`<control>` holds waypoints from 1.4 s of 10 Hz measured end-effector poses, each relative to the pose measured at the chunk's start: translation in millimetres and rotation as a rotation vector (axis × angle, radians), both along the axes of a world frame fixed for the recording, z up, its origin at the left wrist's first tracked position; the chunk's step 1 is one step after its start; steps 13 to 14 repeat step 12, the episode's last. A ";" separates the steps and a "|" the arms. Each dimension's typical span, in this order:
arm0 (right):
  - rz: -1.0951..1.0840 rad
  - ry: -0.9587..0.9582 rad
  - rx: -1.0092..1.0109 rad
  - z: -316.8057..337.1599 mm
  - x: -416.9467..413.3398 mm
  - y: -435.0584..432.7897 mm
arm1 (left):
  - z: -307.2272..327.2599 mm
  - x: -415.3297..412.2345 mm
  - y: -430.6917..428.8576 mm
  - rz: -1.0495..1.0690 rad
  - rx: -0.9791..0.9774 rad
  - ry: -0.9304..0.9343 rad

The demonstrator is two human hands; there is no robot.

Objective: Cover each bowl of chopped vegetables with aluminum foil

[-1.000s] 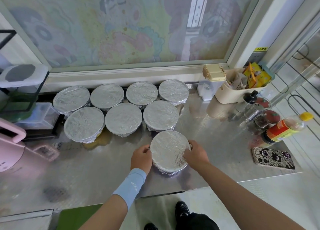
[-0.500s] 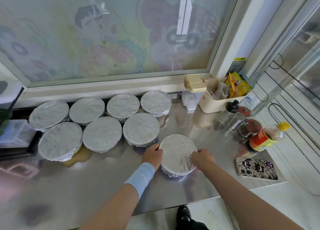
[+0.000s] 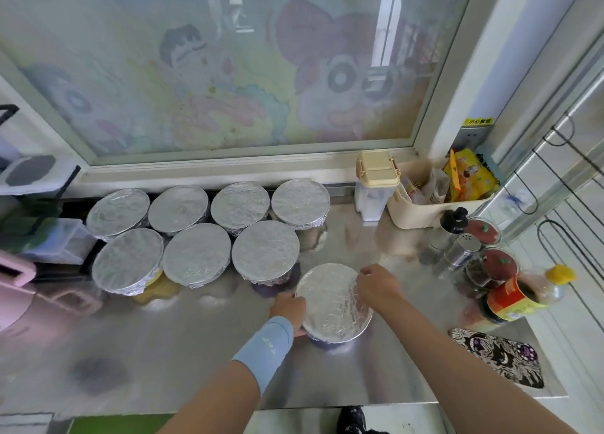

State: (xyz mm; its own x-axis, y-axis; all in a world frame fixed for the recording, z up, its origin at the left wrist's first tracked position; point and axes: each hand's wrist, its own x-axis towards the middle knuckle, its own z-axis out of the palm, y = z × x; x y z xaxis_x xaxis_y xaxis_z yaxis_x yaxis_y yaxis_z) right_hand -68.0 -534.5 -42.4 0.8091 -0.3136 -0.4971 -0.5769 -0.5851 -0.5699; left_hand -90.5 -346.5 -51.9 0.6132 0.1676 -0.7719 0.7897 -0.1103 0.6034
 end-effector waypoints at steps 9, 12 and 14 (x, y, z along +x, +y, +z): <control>-0.110 -0.044 0.282 -4.3 63.9 -31.9 | -2.8 65.3 -43.5 0.182 -0.064 -0.137; -0.047 -0.025 0.273 2.8 56.6 -27.3 | 20.9 53.8 -33.7 0.318 -0.239 -0.050; -0.047 -0.025 0.273 2.8 56.6 -27.3 | 20.9 53.8 -33.7 0.318 -0.239 -0.050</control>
